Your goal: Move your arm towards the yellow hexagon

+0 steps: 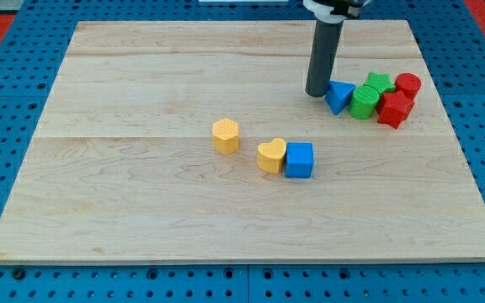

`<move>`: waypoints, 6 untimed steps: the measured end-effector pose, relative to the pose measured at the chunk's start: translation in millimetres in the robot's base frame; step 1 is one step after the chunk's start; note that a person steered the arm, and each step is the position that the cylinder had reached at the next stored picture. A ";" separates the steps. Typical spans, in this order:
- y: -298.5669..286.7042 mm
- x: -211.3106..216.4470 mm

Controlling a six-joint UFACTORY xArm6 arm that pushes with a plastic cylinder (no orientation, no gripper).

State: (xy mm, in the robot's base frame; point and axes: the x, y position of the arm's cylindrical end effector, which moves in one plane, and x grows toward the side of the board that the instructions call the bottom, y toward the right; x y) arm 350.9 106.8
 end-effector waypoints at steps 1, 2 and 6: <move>-0.6 -15.2; -24.4 -32.3; -271.7 -32.7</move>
State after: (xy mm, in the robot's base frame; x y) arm 318.2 -165.0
